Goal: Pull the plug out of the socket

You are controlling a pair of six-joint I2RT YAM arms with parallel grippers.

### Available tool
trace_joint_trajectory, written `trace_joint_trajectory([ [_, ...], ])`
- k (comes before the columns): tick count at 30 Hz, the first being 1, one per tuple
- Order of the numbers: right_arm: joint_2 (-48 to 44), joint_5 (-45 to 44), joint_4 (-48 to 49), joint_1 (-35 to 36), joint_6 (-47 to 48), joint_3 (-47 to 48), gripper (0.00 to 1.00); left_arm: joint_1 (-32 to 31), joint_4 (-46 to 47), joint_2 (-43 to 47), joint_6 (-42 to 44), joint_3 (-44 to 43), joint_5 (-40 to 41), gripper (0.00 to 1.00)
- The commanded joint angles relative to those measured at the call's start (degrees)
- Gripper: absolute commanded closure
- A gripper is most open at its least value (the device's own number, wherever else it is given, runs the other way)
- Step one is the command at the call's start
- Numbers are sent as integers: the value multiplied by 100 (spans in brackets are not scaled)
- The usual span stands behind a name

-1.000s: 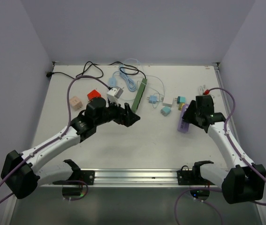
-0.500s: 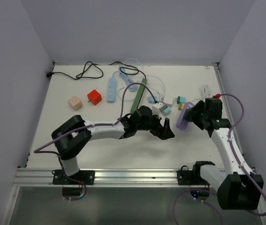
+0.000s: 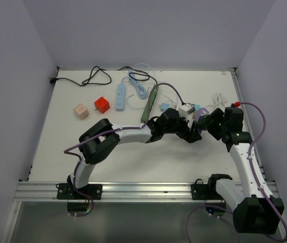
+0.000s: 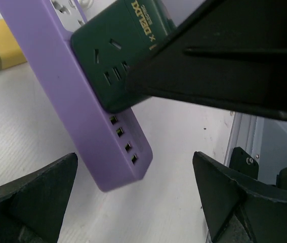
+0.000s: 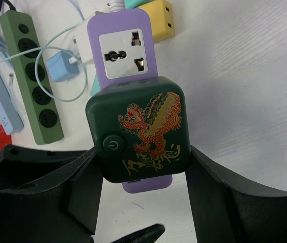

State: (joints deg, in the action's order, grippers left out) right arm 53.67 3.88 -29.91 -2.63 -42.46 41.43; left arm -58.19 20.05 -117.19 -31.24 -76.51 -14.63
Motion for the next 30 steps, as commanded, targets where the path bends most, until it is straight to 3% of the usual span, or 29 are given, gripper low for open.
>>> trace_joint_trajectory([
  [1,-330,263,179,0,-79,49,85,1,87,-278,215,-495,83,1],
  [3,-392,280,126,-9,-79,49,85,1,8,-471,233,-628,110,4],
  [7,-541,280,56,-9,-96,49,84,1,-2,-735,233,-891,13,24],
  [10,-638,96,-67,-9,18,84,84,1,42,-841,163,-892,-4,57],
  [14,-674,-79,-138,-18,132,49,85,27,-18,-885,101,-857,30,79],
  [19,-849,-528,-296,-18,360,49,90,159,-186,-850,-109,-646,215,92],
  [23,-876,-555,-314,-18,405,76,93,273,-248,-929,-390,-637,67,94],
  [30,-1262,-625,107,-9,484,-372,94,397,1016,-1210,-1945,-453,-1374,95],
])
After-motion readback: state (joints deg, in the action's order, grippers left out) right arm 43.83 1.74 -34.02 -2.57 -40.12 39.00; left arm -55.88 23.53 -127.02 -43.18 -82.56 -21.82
